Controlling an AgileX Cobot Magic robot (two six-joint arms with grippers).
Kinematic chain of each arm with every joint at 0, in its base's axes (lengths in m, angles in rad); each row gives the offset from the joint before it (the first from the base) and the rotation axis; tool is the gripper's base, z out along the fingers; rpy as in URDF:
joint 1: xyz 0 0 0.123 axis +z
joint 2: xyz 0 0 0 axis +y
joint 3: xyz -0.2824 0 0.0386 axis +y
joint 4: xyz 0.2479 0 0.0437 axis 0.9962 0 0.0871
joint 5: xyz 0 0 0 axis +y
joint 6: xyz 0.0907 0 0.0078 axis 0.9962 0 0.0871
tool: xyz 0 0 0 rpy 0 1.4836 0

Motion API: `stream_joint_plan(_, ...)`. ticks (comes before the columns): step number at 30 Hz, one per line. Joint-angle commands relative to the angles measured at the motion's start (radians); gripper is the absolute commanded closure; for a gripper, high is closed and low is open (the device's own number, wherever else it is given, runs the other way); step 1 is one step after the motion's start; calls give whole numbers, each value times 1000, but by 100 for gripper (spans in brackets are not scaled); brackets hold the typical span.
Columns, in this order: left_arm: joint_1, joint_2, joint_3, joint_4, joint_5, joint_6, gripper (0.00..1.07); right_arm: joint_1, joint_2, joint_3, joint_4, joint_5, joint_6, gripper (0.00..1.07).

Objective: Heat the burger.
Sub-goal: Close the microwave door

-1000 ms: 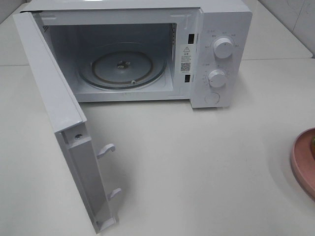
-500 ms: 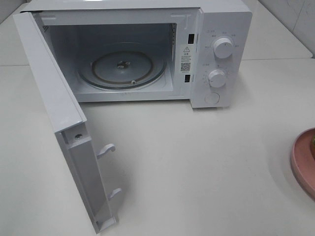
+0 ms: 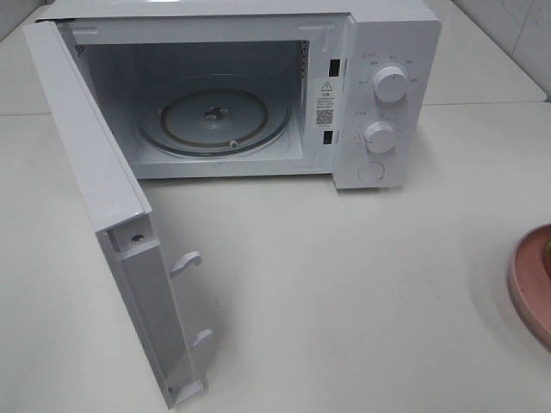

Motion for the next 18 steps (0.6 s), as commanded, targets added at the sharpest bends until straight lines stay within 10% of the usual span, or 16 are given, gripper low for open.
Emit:
stream_joint_plan(1,0,-16,0,1,-12,-6,6,-10,-28,0,0,-5,-7,31)
stream_joint_plan(18,0,-15,0,1,-12,-6,6,-10,-28,0,0,-5,-7,31)
